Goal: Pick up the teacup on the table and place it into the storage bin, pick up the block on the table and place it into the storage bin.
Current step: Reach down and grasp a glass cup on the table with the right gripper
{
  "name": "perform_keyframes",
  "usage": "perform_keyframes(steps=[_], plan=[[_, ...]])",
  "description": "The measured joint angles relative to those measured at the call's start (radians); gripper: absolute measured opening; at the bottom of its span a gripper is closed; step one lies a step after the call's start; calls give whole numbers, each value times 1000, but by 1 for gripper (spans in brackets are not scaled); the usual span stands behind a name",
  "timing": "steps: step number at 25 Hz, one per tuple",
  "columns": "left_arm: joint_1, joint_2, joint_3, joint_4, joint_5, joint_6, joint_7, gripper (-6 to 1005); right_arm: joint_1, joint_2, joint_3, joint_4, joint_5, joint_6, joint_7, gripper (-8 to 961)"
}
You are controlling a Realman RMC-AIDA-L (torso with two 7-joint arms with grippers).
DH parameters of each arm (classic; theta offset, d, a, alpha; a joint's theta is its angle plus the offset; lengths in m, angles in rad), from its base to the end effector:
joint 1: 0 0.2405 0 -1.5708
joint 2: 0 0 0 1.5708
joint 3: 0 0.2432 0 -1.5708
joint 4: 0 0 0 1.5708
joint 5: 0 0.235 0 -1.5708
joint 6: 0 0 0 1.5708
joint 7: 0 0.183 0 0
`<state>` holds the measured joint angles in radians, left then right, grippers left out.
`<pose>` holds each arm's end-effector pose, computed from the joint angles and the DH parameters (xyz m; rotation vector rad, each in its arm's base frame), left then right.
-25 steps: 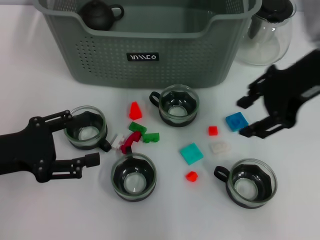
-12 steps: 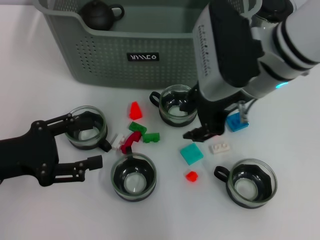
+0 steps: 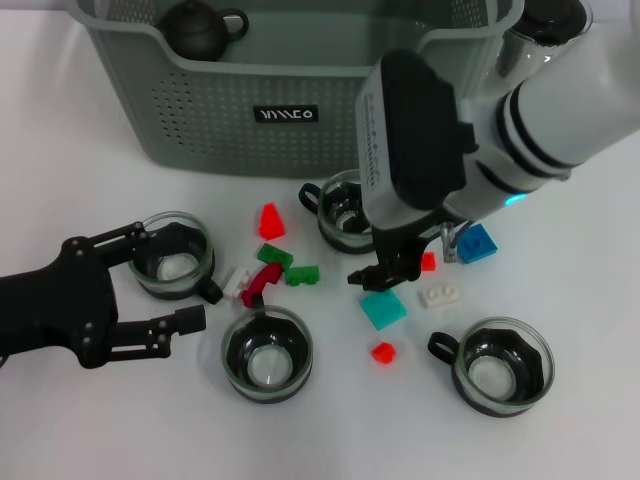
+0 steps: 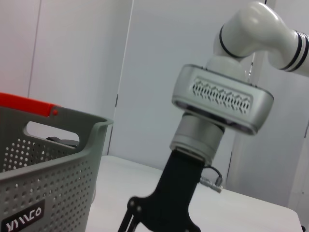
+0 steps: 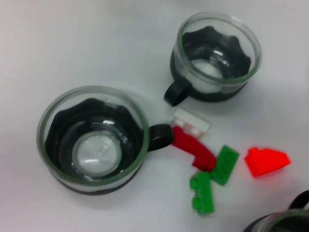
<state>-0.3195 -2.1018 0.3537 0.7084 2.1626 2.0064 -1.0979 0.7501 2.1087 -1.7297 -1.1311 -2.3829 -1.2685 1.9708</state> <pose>-0.2941 0.2452 0.0112 -2.7110 -0.4767 -0.9554 0.1185 0.3651 -0.1362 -2.9917 -0.2279 -0.5078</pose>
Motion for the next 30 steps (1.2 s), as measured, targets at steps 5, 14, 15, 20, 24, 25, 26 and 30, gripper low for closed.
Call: perform_keyframes(steps=[5,14,15,20,24,25,26,30], plan=[[-2,0,-8,0,0,0,0,874,26,0,-22,52,1,-12,14,574],[-4,0,-7,0,0,0,1,875,51,-7,-10,39,-9,-99,76,550],[-4,0,-7,0,0,0,1,875,51,-7,-10,38,-14,-95,79,547],[-1,-1,-7,-9,0,-1,10,875,55,-4,-29,73,-22,-47,80,533],[0,-1,-7,-9,0,-1,11,875,54,-3,-33,74,-17,-49,98,522],[0,-1,-7,-9,0,-1,11,875,51,-3,-31,72,-12,-49,97,520],[0,-1,-7,-9,0,-1,12,875,49,-4,-29,70,-7,-49,94,517],[-3,-3,-7,-10,0,-2,12,875,48,-6,-24,79,0,-43,97,506]])
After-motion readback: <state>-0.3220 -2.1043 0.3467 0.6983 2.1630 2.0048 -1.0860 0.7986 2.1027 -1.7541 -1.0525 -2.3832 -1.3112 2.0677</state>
